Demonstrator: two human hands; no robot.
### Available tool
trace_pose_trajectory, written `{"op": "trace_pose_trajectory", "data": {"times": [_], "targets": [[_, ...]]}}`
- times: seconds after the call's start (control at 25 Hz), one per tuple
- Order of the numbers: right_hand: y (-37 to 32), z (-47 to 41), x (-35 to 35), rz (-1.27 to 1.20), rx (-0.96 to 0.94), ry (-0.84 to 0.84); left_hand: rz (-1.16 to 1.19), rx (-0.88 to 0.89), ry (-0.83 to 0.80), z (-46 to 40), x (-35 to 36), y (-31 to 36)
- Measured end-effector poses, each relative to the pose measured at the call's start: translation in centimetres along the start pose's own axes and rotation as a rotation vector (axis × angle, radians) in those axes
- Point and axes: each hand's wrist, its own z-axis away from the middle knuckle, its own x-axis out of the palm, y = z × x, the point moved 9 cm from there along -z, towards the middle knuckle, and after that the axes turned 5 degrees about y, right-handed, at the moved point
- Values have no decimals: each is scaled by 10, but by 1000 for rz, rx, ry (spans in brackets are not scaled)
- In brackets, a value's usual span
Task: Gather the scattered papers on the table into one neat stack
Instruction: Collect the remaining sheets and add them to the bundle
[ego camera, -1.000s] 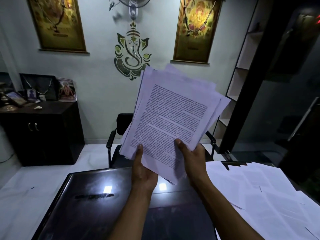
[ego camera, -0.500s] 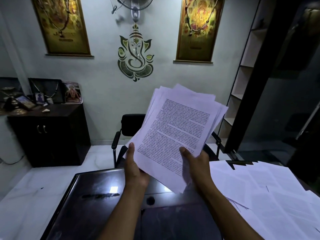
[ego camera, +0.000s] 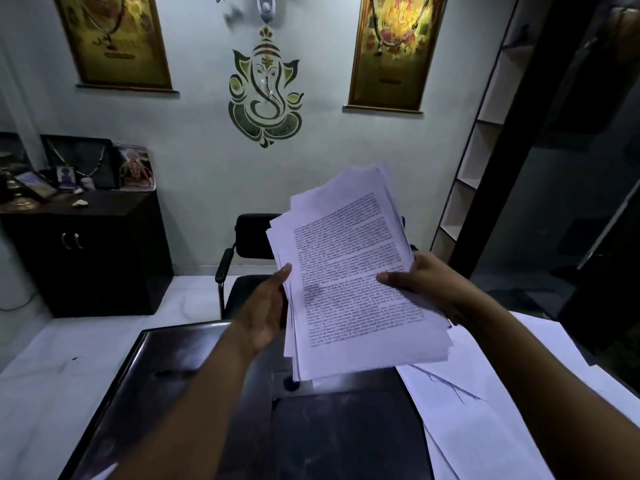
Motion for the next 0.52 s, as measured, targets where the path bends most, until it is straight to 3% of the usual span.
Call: {"op": "trace_pose_trajectory", "data": {"times": [0.16,0.4,0.52], "targets": [[0,-1,15,96,52,-12,127,-116,91,8,13,-72],[13,8,24,66,115,-166,257,-44,168,7,-5,-70],[6,2,25,232,75,-120,287,-70,166,12,9,-91]]}}
